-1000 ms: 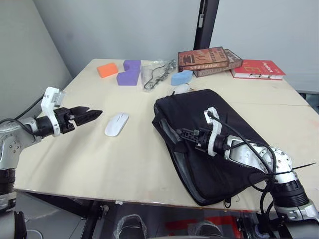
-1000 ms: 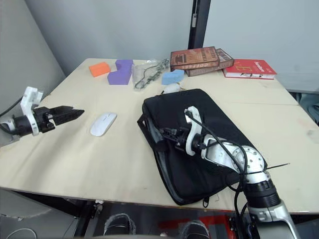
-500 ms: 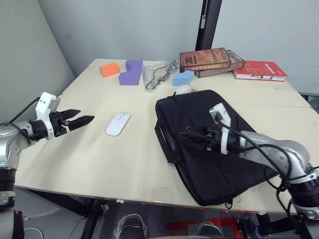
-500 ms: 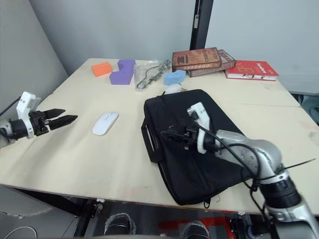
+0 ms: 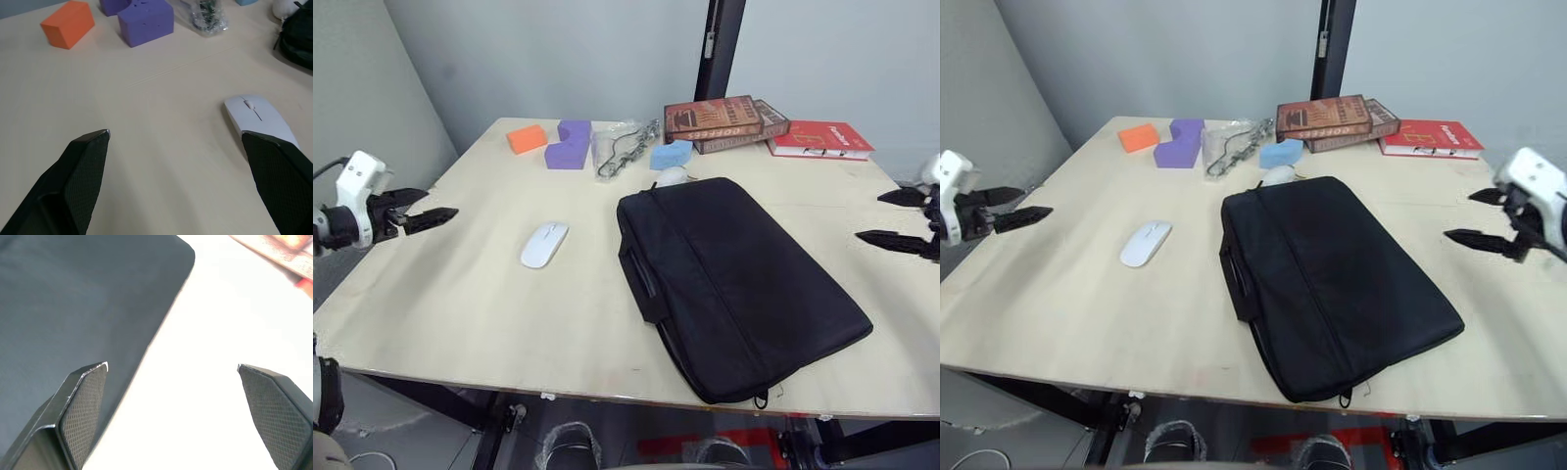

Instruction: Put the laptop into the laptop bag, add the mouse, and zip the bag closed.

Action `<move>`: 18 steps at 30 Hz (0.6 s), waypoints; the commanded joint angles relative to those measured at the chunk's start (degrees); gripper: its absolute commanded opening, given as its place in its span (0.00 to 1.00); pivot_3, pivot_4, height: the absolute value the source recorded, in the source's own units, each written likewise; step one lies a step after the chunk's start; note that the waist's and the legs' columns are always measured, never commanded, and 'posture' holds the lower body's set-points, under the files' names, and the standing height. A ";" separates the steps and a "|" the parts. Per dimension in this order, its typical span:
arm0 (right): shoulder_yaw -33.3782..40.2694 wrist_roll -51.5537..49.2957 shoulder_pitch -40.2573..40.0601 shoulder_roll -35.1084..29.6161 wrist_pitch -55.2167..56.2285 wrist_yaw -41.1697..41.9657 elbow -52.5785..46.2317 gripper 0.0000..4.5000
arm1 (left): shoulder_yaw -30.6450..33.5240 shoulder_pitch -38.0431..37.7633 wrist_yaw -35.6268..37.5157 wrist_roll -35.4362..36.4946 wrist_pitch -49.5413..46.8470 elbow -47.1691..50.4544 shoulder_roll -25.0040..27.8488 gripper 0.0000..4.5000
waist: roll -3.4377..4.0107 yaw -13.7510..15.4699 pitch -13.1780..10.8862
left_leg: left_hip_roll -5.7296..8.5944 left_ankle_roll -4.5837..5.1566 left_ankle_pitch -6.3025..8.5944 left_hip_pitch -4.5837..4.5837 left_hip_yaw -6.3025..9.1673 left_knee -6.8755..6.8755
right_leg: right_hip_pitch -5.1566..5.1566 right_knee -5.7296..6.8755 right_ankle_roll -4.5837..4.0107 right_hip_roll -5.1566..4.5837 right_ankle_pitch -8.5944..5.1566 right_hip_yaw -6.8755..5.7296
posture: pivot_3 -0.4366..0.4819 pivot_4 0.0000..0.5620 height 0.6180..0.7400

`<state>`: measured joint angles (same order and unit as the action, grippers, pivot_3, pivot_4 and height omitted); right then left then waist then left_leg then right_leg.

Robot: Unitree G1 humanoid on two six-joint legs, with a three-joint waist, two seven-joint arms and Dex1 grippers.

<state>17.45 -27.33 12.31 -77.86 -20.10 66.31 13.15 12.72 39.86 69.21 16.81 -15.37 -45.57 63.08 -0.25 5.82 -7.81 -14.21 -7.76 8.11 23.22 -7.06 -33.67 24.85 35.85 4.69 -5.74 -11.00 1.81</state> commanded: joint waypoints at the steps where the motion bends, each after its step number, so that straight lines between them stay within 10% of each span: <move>1: 0.85 4.50 2.10 -0.48 6.30 1.61 7.96 0.99 | -0.69 0.69 0.92 -2.81 3.50 -2.63 2.43 1.00 | 0.01 -0.20 -0.01 | 0.01 0.03 0.01 0.02 -0.02 -0.06 | 0.01 0.03 -0.01 -0.02 0.00 0.01 | 0.48 0.27 0.95; 18: -3.90 7.30 17.70 7.31 8.02 6.38 16.51 0.99 | 1.70 -0.64 1.05 -2.40 4.55 -2.27 1.37 1.00 | 0.01 -0.34 -0.01 | -0.02 0.14 0.00 0.00 -0.01 -0.30 | 0.02 0.35 -0.48 -0.01 -0.06 0.00 | 0.48 0.27 0.95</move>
<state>12.43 -18.64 28.61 -70.43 -11.34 72.09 31.85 12.56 39.53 70.59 13.51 -11.86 -49.26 63.63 -0.24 5.49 -7.82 -14.23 -7.62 8.10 23.22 -7.07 -33.97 24.88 36.20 4.20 -5.75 -11.05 1.81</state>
